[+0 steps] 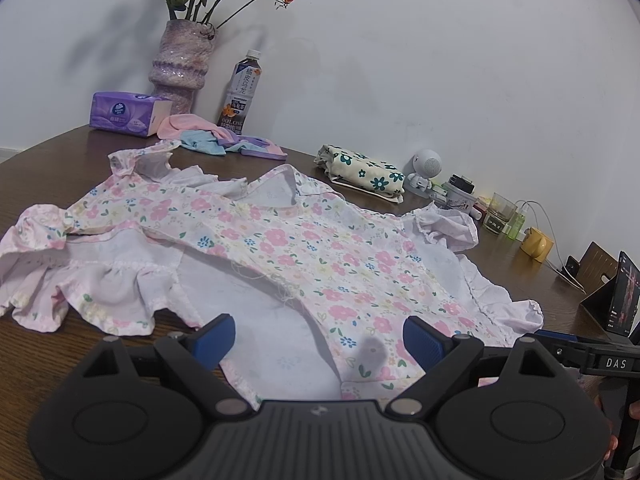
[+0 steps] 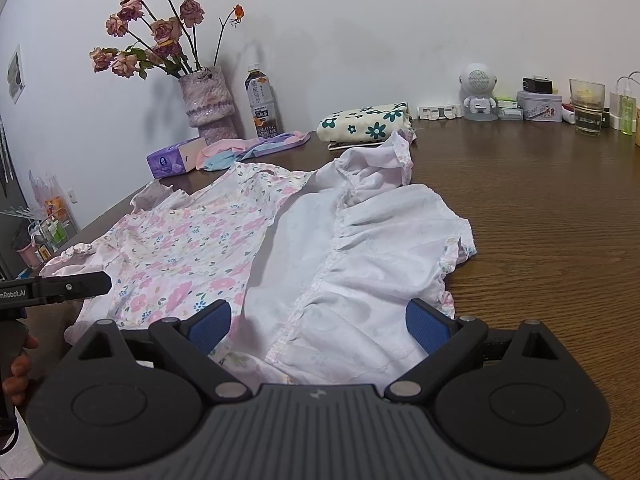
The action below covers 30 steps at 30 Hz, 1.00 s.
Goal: Fold clothes
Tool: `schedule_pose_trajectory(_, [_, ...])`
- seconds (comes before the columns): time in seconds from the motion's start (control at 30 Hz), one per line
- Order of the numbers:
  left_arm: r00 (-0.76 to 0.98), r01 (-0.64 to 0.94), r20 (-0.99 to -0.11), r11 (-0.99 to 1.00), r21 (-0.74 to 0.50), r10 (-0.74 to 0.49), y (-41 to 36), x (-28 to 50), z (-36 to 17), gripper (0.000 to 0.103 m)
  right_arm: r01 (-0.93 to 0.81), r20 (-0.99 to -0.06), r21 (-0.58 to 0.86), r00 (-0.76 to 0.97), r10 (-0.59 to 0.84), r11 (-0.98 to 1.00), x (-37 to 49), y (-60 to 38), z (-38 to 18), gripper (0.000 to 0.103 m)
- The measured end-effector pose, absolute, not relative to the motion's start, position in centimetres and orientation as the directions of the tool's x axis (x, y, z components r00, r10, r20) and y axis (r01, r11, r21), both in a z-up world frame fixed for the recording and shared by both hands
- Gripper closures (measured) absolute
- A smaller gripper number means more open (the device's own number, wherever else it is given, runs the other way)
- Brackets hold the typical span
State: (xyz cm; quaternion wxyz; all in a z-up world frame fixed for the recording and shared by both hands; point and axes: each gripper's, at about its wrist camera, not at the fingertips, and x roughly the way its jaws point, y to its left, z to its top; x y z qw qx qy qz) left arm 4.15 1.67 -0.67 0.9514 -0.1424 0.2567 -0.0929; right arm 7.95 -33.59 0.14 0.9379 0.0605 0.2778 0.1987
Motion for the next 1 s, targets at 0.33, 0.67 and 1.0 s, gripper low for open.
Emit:
schedule_pose_trajectory(0.33, [0.851, 0.104, -0.462, 0.942, -0.319, -0.251, 1.71, 4.15, -0.69, 0.012, -0.337, -0.494, 0.226, 0.769, 0.406, 0.914, 7.86, -33.71, 0.17, 0.008])
schedule_pose_trajectory(0.67, [0.851, 0.104, -0.461, 0.942, -0.32, -0.251, 1.7, 4.12, -0.69, 0.012, -0.336, -0.492, 0.228, 0.77, 0.406, 0.914, 7.87, -33.7, 0.14, 0.008])
schedule_pose_trajectory(1.0, [0.857, 0.109, -0.459, 0.953, -0.283, -0.234, 1.49, 3.78, -0.29, 0.012, -0.334, -0.474, 0.199, 0.79, 0.389, 0.921, 7.41, -33.69, 0.75, 0.008])
